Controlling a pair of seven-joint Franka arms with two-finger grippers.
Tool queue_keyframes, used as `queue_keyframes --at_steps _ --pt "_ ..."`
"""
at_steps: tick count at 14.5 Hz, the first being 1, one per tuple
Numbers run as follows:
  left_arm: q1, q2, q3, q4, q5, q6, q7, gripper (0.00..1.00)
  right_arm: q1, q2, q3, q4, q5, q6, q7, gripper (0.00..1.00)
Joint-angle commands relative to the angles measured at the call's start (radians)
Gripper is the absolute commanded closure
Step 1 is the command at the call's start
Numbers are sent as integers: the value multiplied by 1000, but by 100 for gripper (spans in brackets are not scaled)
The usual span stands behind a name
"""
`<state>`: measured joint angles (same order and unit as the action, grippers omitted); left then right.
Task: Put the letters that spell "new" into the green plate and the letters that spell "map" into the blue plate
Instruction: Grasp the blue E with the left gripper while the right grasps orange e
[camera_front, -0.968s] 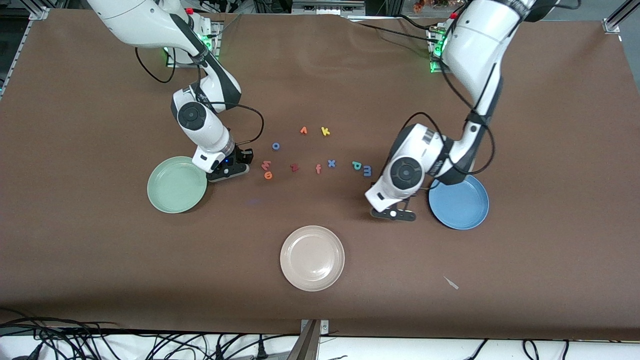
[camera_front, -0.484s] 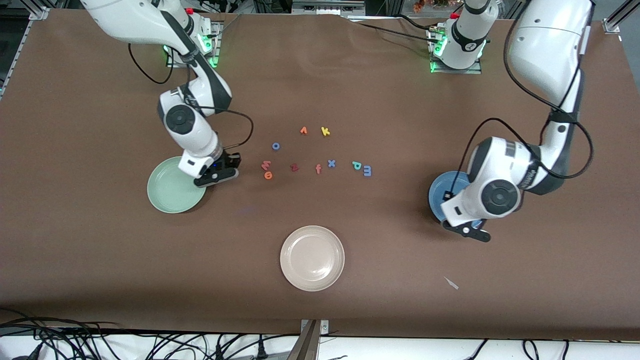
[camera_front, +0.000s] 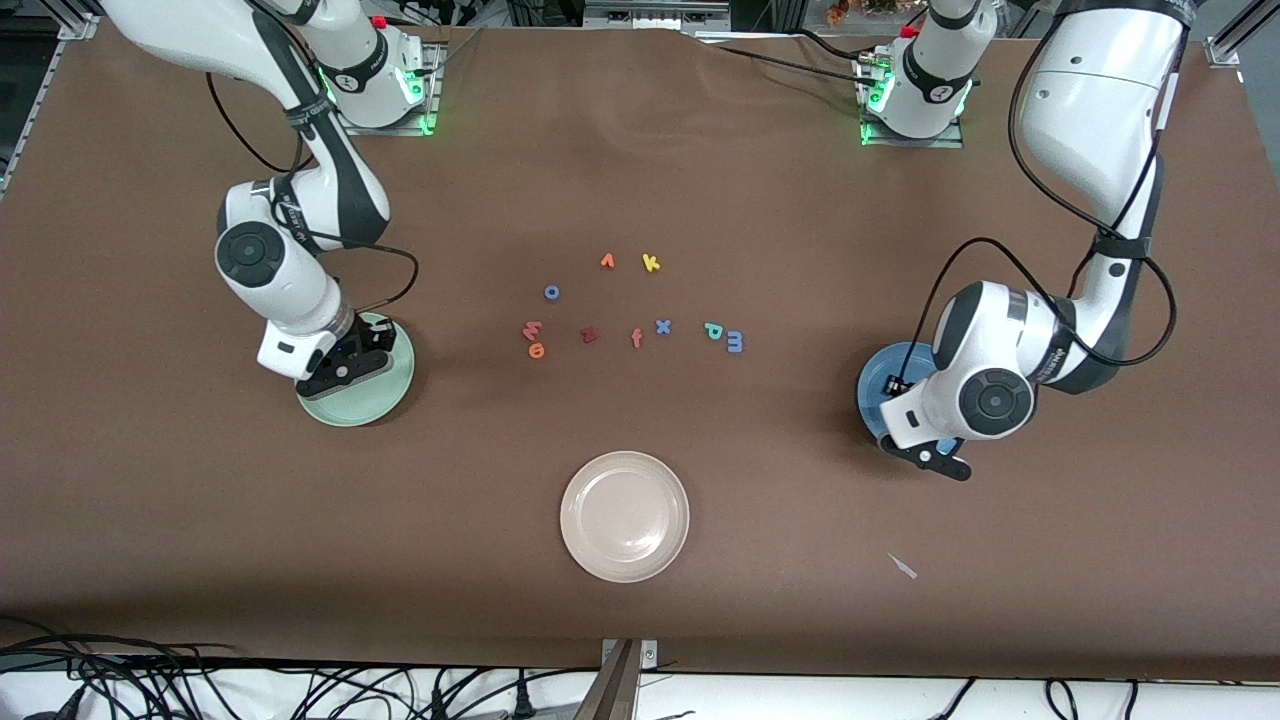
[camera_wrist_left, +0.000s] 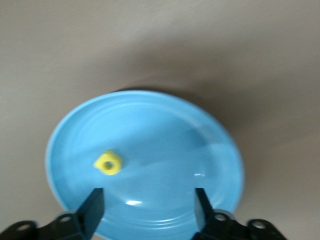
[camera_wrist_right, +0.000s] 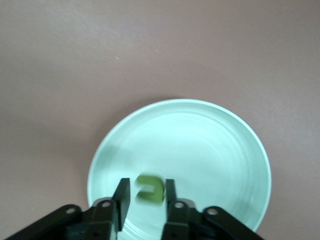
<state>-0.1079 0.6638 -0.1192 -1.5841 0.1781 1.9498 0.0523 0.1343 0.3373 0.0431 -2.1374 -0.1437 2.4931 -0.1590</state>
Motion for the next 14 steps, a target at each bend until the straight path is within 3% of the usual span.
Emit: queue_keyframes --at_steps 1,6,9,12,14 --pt "-7 -26 -87 6 -22 -46 -177 0 2 0 7 -6 1 -3 27 39" --pt "-21 -13 -238 -4 -29 -14 -325 0 39 35 107 23 -1 3 354 39" --pt "-90 11 -252 -11 -29 47 -432 2 157 107 110 109 1 3 605 39" --pt "-143 49 -252 -24 -29 107 -567 21 246 178 110 198 -1 4 783 39" --pt "-148 66 -252 -39 -29 138 -575 28 300 236 103 264 -4 4 843 39"
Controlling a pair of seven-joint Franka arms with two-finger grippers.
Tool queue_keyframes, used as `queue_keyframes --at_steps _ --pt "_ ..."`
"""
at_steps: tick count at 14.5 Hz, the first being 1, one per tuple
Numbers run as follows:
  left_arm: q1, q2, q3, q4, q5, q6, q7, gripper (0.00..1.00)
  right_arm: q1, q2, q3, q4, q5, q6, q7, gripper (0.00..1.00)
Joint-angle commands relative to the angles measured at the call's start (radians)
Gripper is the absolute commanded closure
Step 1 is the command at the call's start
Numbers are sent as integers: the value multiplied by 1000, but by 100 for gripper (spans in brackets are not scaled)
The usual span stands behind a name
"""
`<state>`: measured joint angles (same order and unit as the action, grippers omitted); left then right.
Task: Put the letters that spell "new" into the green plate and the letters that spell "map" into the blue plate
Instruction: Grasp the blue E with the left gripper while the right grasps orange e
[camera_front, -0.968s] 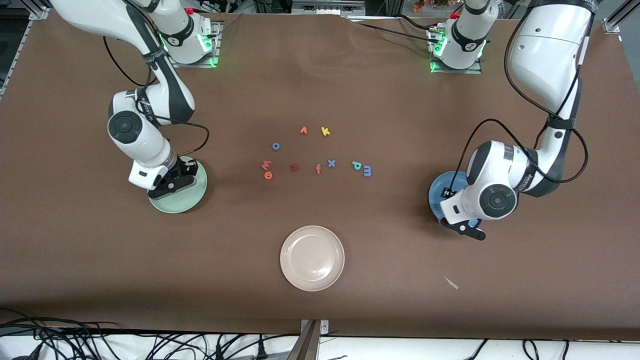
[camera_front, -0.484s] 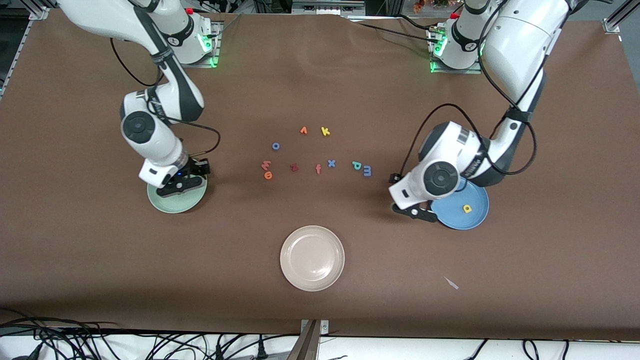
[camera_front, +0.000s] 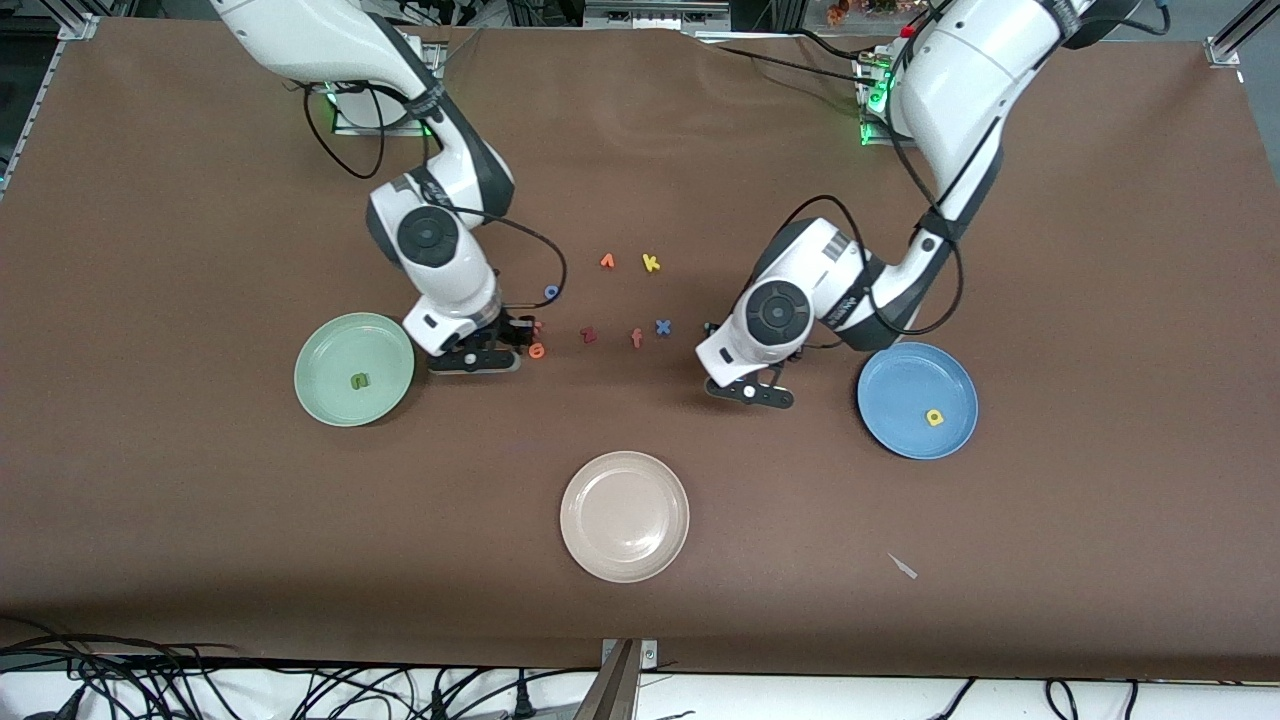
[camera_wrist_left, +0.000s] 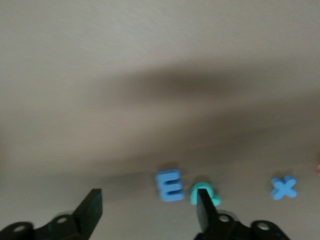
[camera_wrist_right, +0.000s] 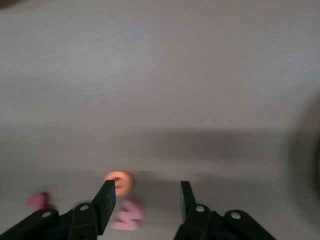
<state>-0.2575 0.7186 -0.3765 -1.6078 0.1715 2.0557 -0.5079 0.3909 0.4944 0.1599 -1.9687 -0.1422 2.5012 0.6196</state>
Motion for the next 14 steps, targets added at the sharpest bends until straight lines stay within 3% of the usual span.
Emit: queue_keyframes --at_steps 1,4,11,14 --pt "0 13 5 -29 -23 62 -15 28 64 99 -28 114 -8 -4 80 39" --pt "1 33 5 -89 -21 161 -14 28 101 127 -56 120 -11 25 92 39" --pt "1 28 4 -122 -21 166 -15 30 109 127 -63 65 -20 62 94 39" --pt "4 22 4 -144 -18 166 -9 39 109 125 -66 53 -20 64 97 41"
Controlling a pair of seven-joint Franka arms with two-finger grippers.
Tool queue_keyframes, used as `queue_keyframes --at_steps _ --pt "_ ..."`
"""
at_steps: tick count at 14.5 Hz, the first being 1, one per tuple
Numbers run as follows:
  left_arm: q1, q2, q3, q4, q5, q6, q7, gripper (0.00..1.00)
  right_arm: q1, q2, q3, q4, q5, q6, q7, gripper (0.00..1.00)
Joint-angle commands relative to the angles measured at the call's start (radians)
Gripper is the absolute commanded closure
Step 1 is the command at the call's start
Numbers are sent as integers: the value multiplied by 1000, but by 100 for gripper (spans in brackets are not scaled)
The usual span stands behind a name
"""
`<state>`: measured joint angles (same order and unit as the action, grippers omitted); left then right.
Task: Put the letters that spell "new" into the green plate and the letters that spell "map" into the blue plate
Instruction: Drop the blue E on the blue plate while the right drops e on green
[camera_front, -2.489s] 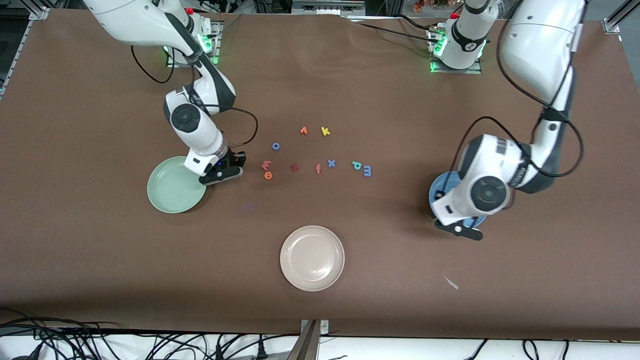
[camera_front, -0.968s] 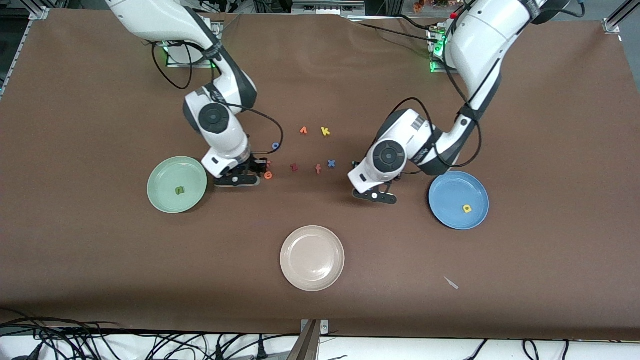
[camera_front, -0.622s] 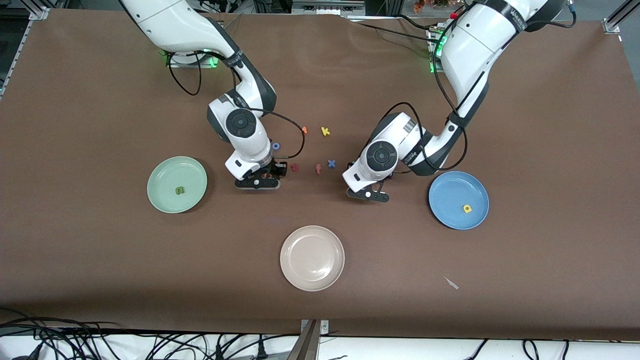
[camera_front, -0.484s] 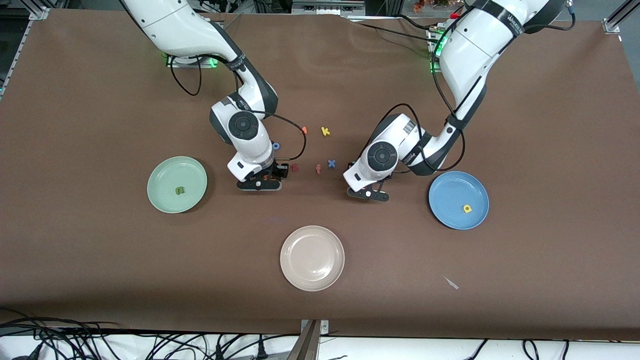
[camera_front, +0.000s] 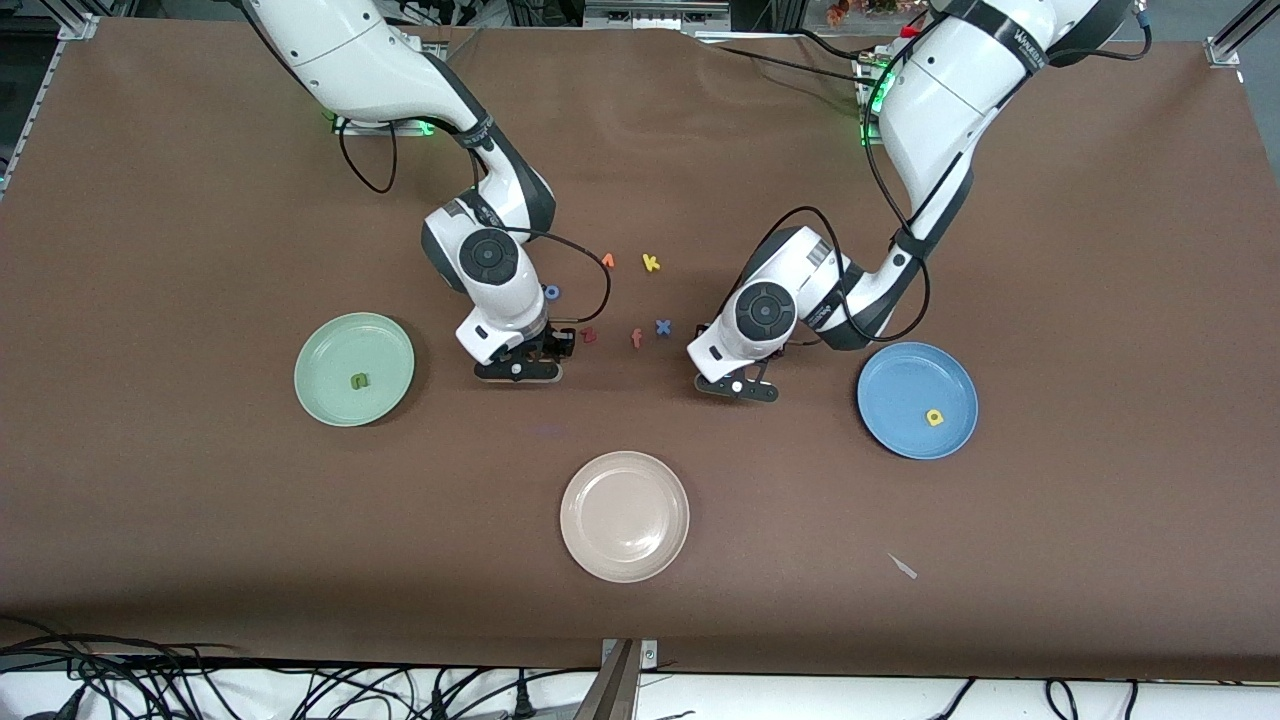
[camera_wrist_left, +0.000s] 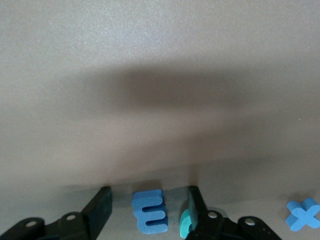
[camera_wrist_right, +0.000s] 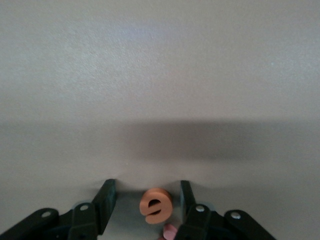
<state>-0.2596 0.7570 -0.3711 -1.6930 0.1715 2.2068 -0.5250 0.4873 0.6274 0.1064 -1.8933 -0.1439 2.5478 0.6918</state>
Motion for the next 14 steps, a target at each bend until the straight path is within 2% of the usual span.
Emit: queue_keyframes --at_steps 1,3,5,8,9,10,12,14 --pt "8 -18 -2 -65 -18 13 6 41 13 -8 -13 -26 -19 17 25 42" --pt "8 -25 -2 -82 -18 13 8 41 13 -9 -13 -30 -19 17 23 51" --pt "8 -28 -2 -86 -18 8 6 45 13 -11 -13 -30 -19 16 23 57" --pt "9 -28 -2 -83 -11 8 13 67 13 -18 -13 -36 -20 15 22 71" --pt "10 -27 0 -80 -10 8 10 70 13 -20 -13 -39 -23 14 22 76" --pt "16 -27 -2 -77 -10 8 7 80 13 -23 -13 -43 -25 14 22 78" --pt "19 -28 -2 -68 -10 8 5 89 13 -34 -16 -43 -25 6 12 79" --pt "20 -51 0 -67 -10 -1 8 90 13 -70 -48 -44 -25 -18 -64 80"
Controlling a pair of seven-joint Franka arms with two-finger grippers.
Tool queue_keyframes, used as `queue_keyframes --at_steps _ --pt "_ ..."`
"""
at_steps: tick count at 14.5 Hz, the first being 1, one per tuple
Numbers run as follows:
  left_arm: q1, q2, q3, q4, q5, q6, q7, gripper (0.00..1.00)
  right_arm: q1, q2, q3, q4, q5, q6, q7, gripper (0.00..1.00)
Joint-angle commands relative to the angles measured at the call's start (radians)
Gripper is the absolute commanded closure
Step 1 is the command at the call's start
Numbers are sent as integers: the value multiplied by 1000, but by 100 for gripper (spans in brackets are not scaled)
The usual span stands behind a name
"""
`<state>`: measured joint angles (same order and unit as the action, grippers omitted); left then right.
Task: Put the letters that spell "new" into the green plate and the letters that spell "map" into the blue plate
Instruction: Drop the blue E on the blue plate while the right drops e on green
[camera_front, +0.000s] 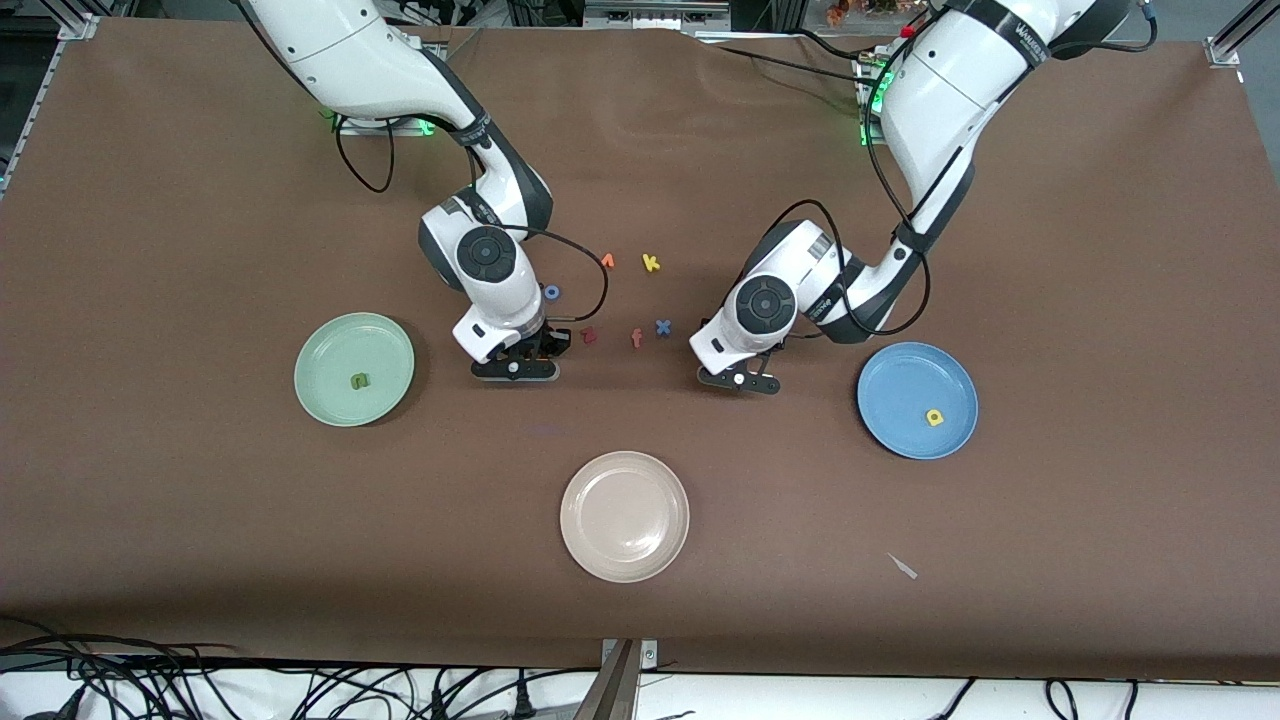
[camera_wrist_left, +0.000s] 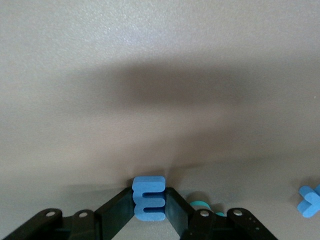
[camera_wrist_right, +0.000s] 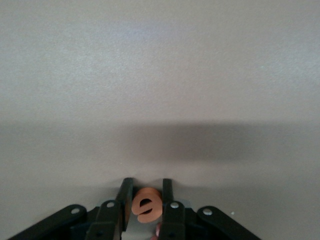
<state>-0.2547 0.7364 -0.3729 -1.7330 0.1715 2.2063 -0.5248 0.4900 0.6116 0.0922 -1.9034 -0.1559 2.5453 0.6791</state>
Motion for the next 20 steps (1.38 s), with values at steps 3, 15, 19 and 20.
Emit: queue_keyframes --at_steps 3,15,19,20 --pt "49 -109 3 -10 -7 -107 15 91 -5 -137 -101 -31 -2 -146 -269 80" --pt "365 -140 9 29 92 -238 439 34 -278 -323 -134 -266 10 -119 -737 51" --pt "330 -153 -32 29 85 -243 416 0 -277 -317 -45 -263 58 -119 -550 47" --pt "328 -158 -61 30 79 -243 375 0 -271 -309 -10 -260 55 -113 -448 47"
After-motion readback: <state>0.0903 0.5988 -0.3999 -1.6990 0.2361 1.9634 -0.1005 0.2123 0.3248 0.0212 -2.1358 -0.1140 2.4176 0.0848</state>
